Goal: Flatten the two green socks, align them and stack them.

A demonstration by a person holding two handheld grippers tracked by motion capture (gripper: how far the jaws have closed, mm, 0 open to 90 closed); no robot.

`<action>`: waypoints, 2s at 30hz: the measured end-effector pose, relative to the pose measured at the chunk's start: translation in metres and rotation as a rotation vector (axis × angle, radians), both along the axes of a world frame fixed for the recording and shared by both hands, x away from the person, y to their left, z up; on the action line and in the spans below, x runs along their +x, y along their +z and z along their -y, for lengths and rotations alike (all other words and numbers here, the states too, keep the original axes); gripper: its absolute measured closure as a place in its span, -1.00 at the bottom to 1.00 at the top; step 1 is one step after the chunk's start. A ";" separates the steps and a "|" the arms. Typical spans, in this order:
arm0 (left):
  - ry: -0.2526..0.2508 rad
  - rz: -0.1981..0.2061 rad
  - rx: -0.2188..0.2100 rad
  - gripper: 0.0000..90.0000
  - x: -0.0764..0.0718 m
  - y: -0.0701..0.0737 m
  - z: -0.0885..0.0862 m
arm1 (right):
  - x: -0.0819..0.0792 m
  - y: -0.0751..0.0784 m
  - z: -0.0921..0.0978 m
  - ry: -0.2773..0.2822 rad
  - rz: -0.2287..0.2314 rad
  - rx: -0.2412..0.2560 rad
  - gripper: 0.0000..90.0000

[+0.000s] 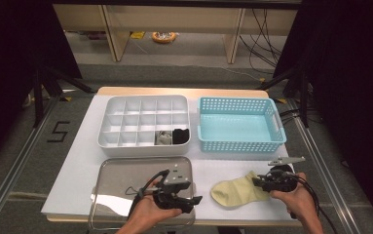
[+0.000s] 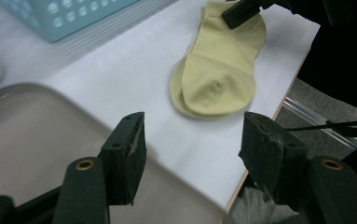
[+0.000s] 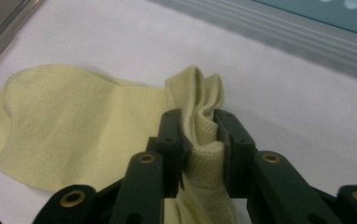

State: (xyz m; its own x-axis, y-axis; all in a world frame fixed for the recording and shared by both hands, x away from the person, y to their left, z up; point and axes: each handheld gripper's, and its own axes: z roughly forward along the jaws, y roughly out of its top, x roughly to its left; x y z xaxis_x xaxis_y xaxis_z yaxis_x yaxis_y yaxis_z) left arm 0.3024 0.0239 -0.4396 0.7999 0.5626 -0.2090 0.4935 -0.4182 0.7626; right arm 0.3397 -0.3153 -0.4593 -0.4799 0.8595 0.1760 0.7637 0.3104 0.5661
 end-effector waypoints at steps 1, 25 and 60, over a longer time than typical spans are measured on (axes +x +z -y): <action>-0.012 -0.006 -0.003 -0.10 0.003 -0.001 0.006 | 0.000 -0.002 0.000 -0.005 0.010 0.006 0.56; -0.185 0.040 0.119 0.74 0.020 -0.031 0.102 | 0.000 0.000 0.003 0.024 -0.035 0.006 0.68; -0.018 0.000 0.146 0.28 0.034 -0.034 0.056 | 0.004 -0.006 0.006 0.048 -0.019 -0.003 0.62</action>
State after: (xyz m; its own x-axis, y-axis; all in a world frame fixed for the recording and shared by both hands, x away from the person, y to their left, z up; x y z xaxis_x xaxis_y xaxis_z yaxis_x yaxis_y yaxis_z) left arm 0.3359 -0.0318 -0.4740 0.8099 0.5730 -0.1258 0.4849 -0.5332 0.6932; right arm 0.3442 -0.3214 -0.4658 -0.5173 0.8360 0.1831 0.7585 0.3488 0.5505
